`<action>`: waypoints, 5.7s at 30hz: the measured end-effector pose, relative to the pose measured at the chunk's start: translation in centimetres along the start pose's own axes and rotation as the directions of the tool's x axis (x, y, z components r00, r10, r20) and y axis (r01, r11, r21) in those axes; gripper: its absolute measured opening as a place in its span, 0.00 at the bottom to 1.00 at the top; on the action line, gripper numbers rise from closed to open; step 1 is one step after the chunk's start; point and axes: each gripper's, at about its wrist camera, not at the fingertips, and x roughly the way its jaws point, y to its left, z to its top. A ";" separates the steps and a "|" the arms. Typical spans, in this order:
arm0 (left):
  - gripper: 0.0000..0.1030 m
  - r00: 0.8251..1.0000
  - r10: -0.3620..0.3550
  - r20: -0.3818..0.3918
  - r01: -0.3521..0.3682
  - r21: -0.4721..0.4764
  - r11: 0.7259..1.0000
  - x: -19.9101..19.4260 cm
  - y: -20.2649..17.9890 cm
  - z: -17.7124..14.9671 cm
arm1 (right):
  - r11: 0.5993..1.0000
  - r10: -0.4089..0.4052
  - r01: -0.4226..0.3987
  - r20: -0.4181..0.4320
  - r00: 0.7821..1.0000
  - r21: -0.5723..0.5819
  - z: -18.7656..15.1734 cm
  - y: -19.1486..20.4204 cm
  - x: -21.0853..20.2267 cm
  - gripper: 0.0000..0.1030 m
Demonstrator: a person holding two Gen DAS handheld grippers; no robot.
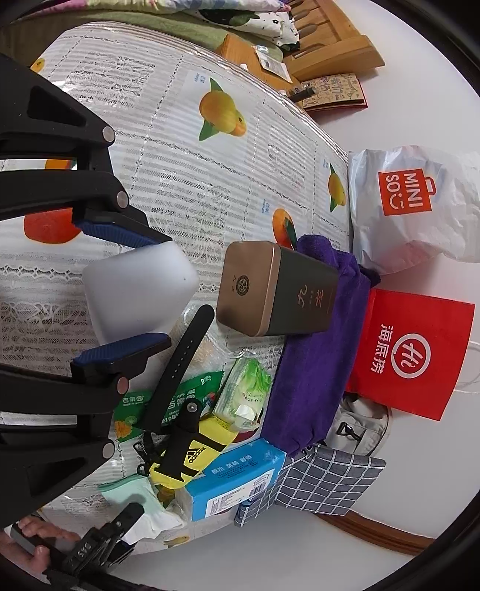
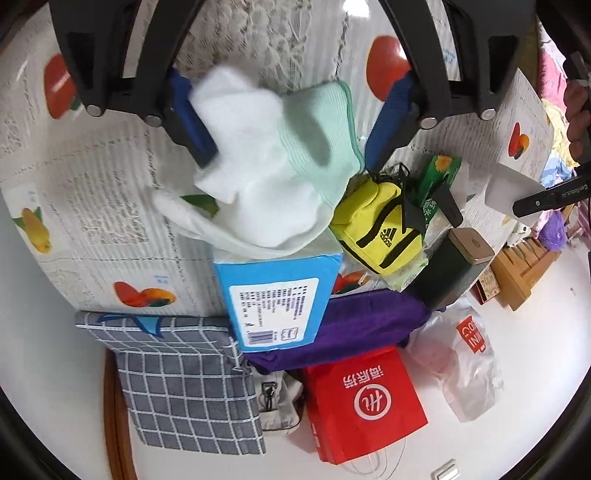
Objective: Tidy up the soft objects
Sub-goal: 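Lift the foam block and socks and carry both toward the purple towel, then lower the foam block and socks onto the purple towel and open both grippers, then withdraw both grippers from the towel and move the right gripper toward the black strap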
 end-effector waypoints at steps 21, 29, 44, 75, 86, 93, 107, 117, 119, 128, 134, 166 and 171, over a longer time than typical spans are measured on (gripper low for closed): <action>0.43 0.998 -0.018 0.062 0.015 0.041 0.999 -2.3 -1.9 3.8 | 0.998 0.001 0.004 0.075 0.997 -0.066 3.8 0.1 -5.2 0.24; 0.43 0.994 -0.002 0.107 -0.006 0.072 0.997 -3.0 -2.4 7.7 | 0.992 -0.041 0.052 0.101 0.994 -0.112 8.8 2.3 -4.8 0.24; 0.43 0.982 0.032 0.184 -0.049 0.087 0.995 -1.7 -3.6 16.3 | 0.988 -0.031 0.055 0.162 0.986 -0.146 18.9 5.0 -0.8 0.24; 0.43 0.993 0.013 0.119 -0.024 0.096 0.995 11.2 -6.6 26.8 | 0.992 0.029 -0.025 0.032 0.999 -0.121 28.8 4.5 13.9 0.26; 0.43 0.997 0.072 -0.008 -0.070 0.151 0.986 17.7 -7.0 26.3 | 0.993 0.020 -0.033 -0.114 0.993 -0.112 26.7 3.2 20.0 0.26; 0.43 0.997 0.066 -0.047 -0.058 0.161 0.985 19.1 -7.0 26.0 | 0.997 0.030 -0.039 -0.144 0.989 -0.061 26.7 1.7 20.8 0.26; 0.46 0.995 0.042 -0.086 -0.030 0.135 0.990 20.7 -6.1 25.9 | 0.995 -0.008 -0.009 -0.163 0.987 -0.098 26.7 4.0 22.5 0.38; 0.65 0.997 0.004 -0.083 0.003 0.081 0.997 20.6 -4.7 26.4 | 0.987 -0.052 0.040 -0.072 0.996 -0.155 27.4 3.8 19.4 0.69; 0.72 0.998 -0.007 -0.064 0.012 0.077 0.997 20.0 -4.7 26.5 | 0.986 -0.052 0.045 -0.042 0.998 -0.159 27.6 3.8 18.4 0.75; 0.72 1.000 -0.002 -0.020 0.004 0.116 0.993 18.0 -6.2 26.5 | 0.992 -0.015 0.026 0.084 0.996 -0.126 27.9 4.1 12.8 0.78; 0.72 1.000 0.001 0.005 -0.002 0.135 0.991 15.8 -7.5 26.1 | 0.988 -0.001 0.015 0.087 0.996 -0.152 23.7 5.4 9.3 0.78; 0.72 0.994 -0.054 -0.093 0.061 0.076 0.995 3.2 0.2 7.9 | 0.927 0.022 -0.039 -0.049 0.999 -0.373 1.9 11.8 2.2 0.03; 0.72 0.993 -0.040 -0.108 0.048 0.075 0.996 2.6 0.5 5.8 | 0.947 0.074 -0.082 -0.036 0.997 -0.312 0.9 11.3 0.5 0.03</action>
